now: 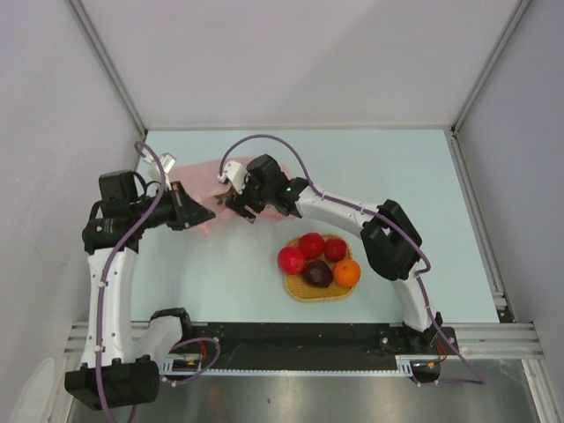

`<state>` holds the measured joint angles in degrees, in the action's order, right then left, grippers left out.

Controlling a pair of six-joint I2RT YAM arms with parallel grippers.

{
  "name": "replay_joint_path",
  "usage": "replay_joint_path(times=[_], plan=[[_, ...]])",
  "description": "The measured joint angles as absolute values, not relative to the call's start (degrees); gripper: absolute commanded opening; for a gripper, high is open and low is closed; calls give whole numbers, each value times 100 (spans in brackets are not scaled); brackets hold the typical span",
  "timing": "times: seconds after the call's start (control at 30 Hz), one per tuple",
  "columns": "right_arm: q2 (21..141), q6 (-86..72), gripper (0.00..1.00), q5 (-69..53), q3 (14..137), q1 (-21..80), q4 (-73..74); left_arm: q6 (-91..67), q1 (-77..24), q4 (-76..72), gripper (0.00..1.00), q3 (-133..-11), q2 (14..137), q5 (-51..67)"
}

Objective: Take the fake fruits out of the plastic bag
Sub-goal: Adjust the plastic bag at the center of the board.

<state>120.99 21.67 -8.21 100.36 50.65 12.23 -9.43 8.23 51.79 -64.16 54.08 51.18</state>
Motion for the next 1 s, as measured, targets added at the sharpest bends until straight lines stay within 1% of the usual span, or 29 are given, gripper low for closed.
replay_joint_path(times=[0.07, 0.13, 0.27, 0.37, 0.53, 0.63, 0.83, 0.93, 1.0], plan=[[12088, 2206, 70, -1334, 9909, 5175, 1431, -941, 823, 5231, 0, -6602, 5330, 5063], [12051, 2281, 70, -2209, 9760, 5336, 1791, -937, 823, 5258, 0, -6875, 5227, 4952], [11948, 2418, 83, -3389, 9627, 5577, 2386, -897, 823, 5177, 0, -7140, 5028, 4654], [11867, 2565, 89, -3907, 9695, 5492, 2694, -897, 823, 5127, 0, -6740, 4908, 4386], [11858, 2263, 92, -4340, 9891, 5002, 2615, -895, 823, 5168, 0, -5686, 5177, 4069], [11858, 2023, 92, -4567, 9933, 4753, 2493, -895, 823, 5203, 0, -5323, 5323, 3922], [11850, 1798, 92, -4812, 9968, 4838, 2416, -893, 823, 5162, 0, -5367, 5308, 3785], [11782, 1791, 97, -4831, 9966, 4932, 2429, -895, 823, 5162, 0, -5671, 5164, 3680], [11653, 1874, 95, -4694, 9942, 5011, 2447, -834, 823, 5310, 0, -6069, 5009, 3570]])
